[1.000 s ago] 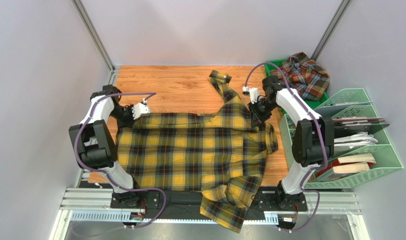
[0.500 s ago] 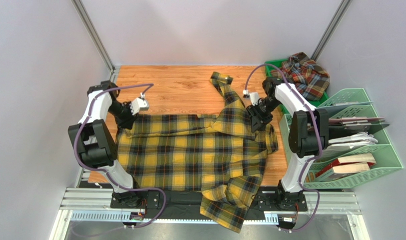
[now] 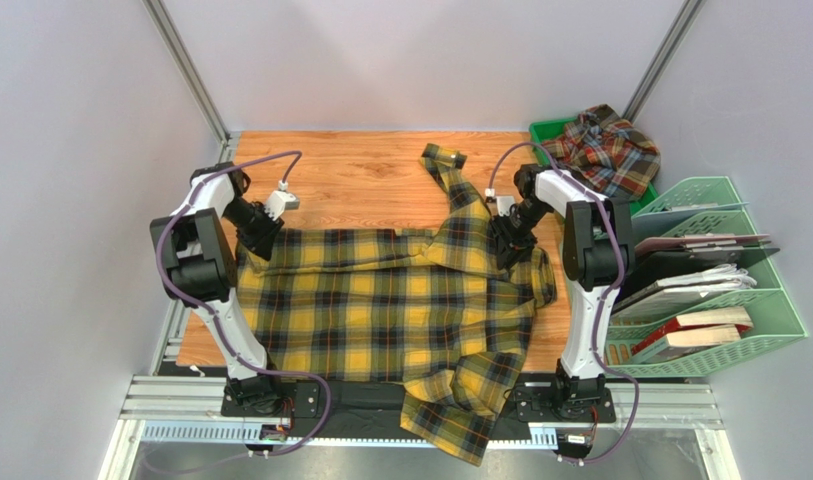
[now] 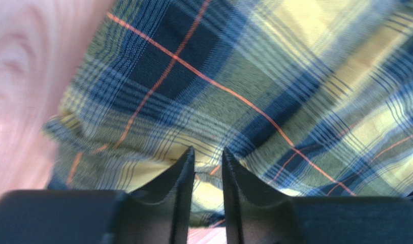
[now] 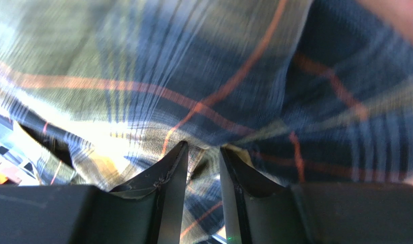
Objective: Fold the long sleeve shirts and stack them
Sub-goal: Fold the shirt
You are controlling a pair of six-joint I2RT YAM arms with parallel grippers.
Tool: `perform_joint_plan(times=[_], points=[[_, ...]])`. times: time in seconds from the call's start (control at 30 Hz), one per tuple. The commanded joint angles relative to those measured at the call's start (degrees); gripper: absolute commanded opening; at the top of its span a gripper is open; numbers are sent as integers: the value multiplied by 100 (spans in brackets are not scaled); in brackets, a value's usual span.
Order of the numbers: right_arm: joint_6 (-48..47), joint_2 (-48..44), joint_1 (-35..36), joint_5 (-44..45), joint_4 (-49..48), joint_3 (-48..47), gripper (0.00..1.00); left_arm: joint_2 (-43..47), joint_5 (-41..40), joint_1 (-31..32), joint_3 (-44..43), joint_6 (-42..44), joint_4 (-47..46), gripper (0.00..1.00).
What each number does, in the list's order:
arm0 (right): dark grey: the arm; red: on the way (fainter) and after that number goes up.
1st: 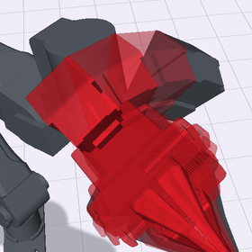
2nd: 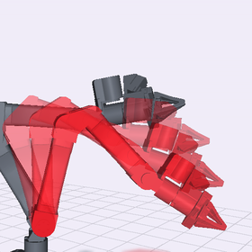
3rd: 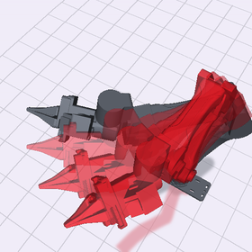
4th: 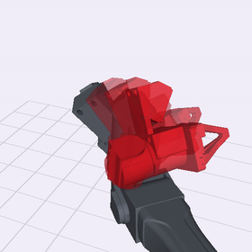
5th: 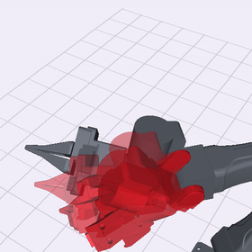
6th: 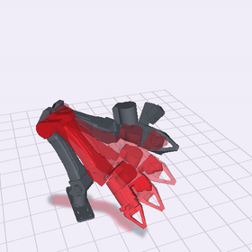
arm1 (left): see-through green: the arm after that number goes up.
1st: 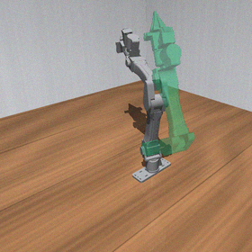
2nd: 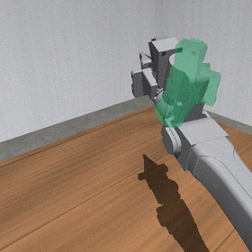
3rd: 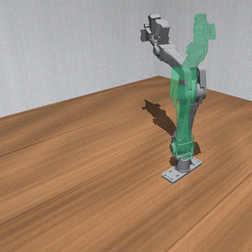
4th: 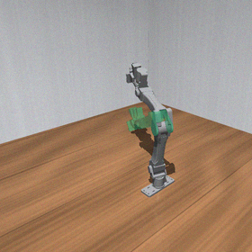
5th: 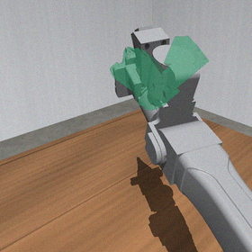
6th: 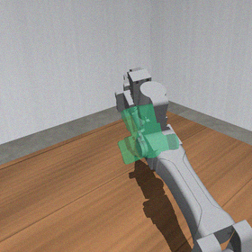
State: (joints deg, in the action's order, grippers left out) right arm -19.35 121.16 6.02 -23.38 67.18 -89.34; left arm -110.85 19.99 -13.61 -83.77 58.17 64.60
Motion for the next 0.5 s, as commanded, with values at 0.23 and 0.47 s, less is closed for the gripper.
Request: perform_joint_plan(times=[0.23,0.47], points=[[169,1164,31,456,199,-1885,33,-1606,-1058,157,-1685,-1264,-193,20],[-772,-250,-22,-650,412,-1515,53,-836,-110,165,-1512,-764,70,29]])
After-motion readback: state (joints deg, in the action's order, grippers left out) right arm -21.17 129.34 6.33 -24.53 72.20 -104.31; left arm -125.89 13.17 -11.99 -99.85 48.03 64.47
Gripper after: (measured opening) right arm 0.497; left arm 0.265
